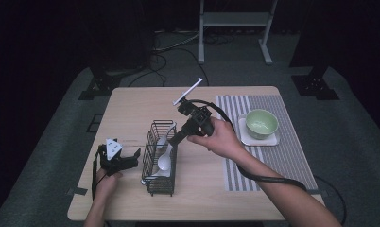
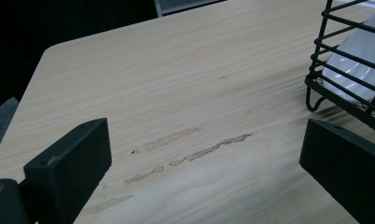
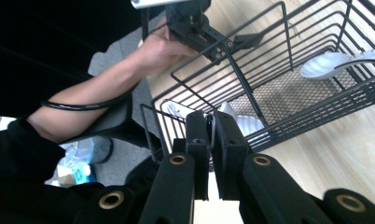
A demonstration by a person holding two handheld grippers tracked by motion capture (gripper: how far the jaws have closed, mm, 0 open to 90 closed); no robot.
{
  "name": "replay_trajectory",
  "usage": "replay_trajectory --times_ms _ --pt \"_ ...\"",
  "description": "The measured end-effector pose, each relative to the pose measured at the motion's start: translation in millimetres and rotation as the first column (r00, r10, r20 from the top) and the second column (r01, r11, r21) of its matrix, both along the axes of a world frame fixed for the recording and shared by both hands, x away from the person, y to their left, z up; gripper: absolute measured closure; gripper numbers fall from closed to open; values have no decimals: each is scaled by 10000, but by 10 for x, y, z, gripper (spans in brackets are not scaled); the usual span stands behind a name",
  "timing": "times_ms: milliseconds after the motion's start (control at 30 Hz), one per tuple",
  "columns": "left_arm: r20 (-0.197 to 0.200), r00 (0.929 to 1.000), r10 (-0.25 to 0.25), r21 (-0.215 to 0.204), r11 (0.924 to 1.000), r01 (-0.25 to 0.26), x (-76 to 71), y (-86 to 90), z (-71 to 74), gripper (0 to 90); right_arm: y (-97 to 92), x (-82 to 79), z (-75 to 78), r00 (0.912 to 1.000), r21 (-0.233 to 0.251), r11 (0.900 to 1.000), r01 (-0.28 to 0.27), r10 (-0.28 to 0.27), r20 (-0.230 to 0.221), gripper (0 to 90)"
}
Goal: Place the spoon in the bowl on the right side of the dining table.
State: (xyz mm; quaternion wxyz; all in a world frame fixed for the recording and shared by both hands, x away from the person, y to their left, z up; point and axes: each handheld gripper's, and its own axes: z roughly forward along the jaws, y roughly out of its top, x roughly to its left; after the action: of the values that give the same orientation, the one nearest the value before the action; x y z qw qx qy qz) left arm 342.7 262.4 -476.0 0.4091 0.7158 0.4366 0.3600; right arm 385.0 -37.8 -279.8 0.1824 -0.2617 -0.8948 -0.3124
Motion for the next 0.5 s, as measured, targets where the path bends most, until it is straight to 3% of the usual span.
replay_trajectory --times_ms 267,500 --pt "10 10000 12 4 10000 -12 0 -3 -2 11 -84 -14 98 9999 472 9988 87 -80 -153 853" --pt "7 10000 8 13 10000 -8 -1 -4 -1 11 -118 -22 125 9998 523 9986 114 -106 -158 853"
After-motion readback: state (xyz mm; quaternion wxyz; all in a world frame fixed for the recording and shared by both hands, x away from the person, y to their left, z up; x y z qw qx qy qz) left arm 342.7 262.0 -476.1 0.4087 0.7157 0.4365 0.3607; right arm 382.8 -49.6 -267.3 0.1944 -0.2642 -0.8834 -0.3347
